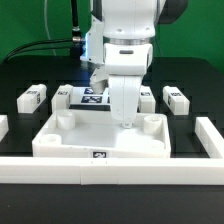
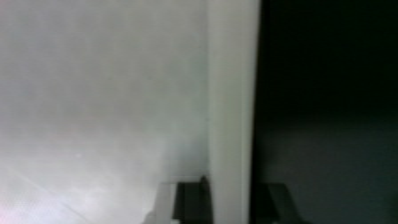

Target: Assemble desk

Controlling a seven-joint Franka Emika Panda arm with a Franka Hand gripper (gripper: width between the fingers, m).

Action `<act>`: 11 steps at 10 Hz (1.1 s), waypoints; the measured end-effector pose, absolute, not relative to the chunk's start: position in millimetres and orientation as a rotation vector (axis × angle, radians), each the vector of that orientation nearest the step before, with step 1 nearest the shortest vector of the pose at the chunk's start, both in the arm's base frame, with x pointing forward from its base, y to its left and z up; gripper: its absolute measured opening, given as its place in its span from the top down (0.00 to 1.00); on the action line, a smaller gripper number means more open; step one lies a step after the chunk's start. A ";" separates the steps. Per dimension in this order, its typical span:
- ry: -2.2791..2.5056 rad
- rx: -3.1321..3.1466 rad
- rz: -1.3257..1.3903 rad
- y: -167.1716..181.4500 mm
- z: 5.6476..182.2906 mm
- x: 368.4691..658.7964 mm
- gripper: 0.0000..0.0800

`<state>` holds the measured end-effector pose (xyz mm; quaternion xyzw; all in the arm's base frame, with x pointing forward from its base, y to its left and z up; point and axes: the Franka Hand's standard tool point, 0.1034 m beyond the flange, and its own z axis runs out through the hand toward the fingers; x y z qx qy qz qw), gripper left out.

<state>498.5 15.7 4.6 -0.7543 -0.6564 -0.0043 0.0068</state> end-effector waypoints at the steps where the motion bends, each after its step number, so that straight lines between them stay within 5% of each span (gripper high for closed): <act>1: -2.053 -2.360 -0.014 15.7 4.6 498.5 0.93; 11: -2.106 -2.262 -0.006 63.9 5.7 516.9 0.93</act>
Offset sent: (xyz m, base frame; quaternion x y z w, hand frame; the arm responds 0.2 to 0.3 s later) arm 0.0261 0.0300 0.0067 0.0038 0.0029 -0.0763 0.9971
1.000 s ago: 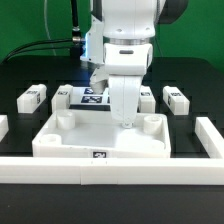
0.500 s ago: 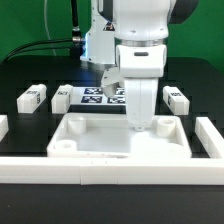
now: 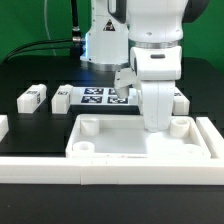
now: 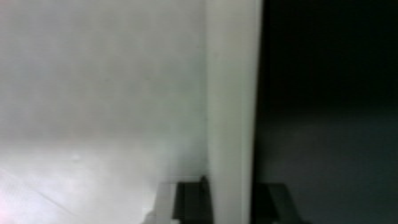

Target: Assemble desk

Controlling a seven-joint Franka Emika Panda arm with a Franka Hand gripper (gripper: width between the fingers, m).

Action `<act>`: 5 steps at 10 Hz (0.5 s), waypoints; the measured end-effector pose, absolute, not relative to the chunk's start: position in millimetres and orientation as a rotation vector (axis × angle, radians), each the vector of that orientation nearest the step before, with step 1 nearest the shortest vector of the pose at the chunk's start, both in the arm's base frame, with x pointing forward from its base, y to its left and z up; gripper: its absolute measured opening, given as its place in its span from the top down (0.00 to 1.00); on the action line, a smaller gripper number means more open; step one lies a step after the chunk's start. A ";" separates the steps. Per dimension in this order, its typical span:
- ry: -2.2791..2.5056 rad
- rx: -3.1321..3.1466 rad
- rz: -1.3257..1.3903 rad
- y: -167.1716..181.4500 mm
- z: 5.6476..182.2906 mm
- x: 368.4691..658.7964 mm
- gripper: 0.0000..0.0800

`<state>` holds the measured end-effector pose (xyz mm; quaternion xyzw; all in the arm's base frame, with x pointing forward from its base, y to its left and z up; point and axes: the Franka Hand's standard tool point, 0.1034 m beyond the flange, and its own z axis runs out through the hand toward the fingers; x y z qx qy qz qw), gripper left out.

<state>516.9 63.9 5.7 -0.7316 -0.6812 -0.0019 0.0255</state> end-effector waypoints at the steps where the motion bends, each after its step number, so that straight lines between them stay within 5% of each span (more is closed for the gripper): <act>1: -2.109 -2.258 -0.009 66.4 6.1 517.0 0.93; 3: -2.107 -2.260 -0.009 65.6 6.0 517.1 0.93; 4: -2.107 -2.260 -0.009 65.4 6.0 517.1 0.83; 5: -2.107 -2.260 -0.009 65.4 5.9 517.1 0.60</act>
Offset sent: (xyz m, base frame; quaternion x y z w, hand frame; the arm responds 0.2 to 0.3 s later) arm 0.0000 0.0000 0.0000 0.0000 0.0000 0.0000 1.0000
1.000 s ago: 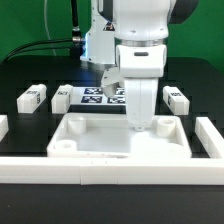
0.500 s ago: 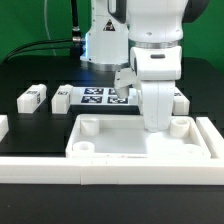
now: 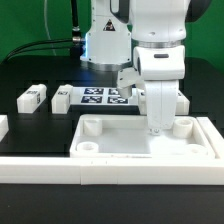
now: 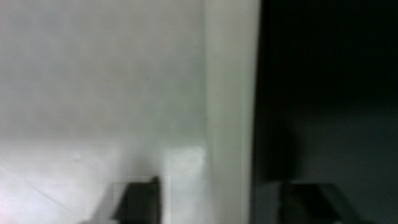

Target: Assemble desk

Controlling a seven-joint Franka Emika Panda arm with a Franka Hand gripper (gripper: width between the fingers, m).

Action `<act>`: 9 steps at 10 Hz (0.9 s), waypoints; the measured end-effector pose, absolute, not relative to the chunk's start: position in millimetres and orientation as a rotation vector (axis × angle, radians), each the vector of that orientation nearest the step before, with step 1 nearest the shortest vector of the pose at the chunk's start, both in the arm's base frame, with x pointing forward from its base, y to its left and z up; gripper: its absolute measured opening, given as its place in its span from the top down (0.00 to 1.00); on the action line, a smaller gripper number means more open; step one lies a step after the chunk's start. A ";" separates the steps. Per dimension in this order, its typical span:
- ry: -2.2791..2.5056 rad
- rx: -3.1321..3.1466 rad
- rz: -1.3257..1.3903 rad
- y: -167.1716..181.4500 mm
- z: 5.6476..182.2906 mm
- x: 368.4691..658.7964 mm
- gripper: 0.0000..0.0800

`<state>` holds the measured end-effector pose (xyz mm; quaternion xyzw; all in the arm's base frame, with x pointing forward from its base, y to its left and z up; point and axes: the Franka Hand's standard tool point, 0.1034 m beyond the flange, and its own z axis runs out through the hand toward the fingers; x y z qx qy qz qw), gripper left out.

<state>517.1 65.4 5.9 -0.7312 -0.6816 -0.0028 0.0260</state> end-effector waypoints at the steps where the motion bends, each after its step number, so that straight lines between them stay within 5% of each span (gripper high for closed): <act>1: -2.106 -2.260 -0.009 65.3 5.9 517.1 0.42; 2: -2.104 -2.264 -0.010 65.3 6.5 517.2 0.42; 3: -2.074 -2.299 -0.018 65.6 11.5 516.1 0.23; 4: -2.019 -2.358 -0.020 67.7 21.6 511.3 0.20; 9: -1.539 -2.734 -0.048 110.4 64.0 476.9 0.19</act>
Offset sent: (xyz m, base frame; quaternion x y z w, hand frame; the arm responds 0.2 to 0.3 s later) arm -0.0184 0.0018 0.0321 -0.0286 -0.0209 0.0850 0.9958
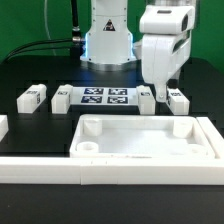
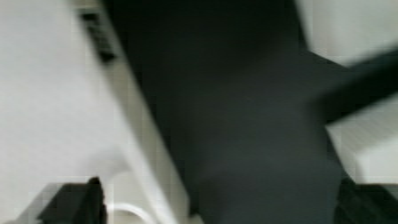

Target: Assemble desk

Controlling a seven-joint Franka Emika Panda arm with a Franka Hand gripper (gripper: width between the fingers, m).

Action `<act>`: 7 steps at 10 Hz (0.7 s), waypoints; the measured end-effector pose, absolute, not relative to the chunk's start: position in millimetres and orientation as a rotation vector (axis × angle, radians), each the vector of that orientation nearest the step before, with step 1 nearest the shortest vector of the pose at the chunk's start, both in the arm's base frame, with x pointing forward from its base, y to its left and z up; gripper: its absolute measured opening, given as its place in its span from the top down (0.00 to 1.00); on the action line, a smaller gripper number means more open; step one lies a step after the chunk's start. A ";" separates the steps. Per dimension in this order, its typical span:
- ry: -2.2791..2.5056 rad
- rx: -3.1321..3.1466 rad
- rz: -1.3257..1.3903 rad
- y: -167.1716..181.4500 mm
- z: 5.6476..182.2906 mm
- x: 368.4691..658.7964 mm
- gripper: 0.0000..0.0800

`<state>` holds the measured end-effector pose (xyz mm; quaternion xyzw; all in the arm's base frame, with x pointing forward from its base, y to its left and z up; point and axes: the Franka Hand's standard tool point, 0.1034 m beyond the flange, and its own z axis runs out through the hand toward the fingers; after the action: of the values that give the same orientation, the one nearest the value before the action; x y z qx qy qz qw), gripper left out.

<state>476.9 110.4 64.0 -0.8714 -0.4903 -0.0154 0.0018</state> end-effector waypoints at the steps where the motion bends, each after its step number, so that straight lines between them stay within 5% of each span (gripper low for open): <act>1: -1.499 -2.754 -0.049 124.1 63.4 473.8 0.19; 7: -1.301 -2.846 -0.055 126.4 61.0 471.9 0.19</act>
Offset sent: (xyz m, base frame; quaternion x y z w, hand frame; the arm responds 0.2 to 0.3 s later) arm 0.0000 0.0000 0.0000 0.0000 0.0000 0.0650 0.9979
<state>471.9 126.4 61.0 -0.9094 -0.4156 -0.0175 0.0060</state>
